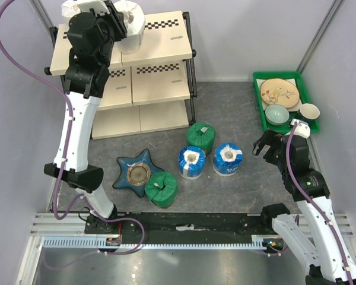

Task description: Place and organize the paper towels onto the shelf

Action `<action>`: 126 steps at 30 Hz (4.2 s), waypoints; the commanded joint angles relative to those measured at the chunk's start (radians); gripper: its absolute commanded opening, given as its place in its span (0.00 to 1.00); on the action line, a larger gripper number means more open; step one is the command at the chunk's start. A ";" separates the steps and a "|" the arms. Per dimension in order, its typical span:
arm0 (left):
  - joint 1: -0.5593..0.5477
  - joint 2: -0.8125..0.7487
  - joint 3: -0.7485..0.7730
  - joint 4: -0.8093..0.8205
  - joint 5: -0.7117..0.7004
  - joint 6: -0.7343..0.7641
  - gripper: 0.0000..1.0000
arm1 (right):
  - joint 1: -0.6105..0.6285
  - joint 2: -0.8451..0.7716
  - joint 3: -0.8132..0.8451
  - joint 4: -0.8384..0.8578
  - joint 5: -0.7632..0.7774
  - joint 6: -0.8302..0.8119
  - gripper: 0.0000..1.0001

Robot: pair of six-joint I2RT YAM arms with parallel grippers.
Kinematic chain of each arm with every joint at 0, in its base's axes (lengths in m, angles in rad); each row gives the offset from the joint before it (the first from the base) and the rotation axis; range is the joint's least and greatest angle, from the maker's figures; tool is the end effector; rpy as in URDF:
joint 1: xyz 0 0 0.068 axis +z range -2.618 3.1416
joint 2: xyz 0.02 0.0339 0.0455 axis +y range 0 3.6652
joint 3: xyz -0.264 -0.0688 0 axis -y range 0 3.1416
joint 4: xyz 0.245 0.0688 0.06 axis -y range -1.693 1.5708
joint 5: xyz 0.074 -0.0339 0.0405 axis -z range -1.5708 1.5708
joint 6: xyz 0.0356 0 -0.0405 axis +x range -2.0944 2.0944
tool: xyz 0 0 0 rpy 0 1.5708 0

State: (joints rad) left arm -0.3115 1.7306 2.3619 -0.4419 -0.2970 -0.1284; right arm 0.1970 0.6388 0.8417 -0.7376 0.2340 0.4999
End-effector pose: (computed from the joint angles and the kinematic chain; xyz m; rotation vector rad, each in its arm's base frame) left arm 0.3178 -0.0914 0.5875 -0.1216 1.3863 -0.1616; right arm 0.1285 0.0172 0.3237 0.4536 2.0445 0.1758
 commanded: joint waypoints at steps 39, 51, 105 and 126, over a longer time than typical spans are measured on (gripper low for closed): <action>0.149 -0.052 -0.050 0.149 0.292 -0.263 0.79 | -0.001 0.007 -0.018 0.020 -0.027 -0.015 0.98; 0.196 -0.210 -0.165 0.200 0.225 -0.226 0.82 | -0.002 0.013 -0.020 0.026 -0.035 -0.020 0.98; 0.595 0.136 -0.020 0.253 0.680 -0.608 0.74 | -0.002 0.022 -0.029 0.032 -0.053 -0.023 0.98; 0.595 0.121 -0.023 0.249 0.740 -0.617 0.33 | 0.001 0.019 -0.027 0.029 -0.058 -0.024 0.98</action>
State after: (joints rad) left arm 0.2802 1.8698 2.3119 -0.1959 0.3782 -0.7246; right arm 0.1970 0.6685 0.8120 -0.7345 0.1810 0.4824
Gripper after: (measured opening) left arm 0.458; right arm 0.982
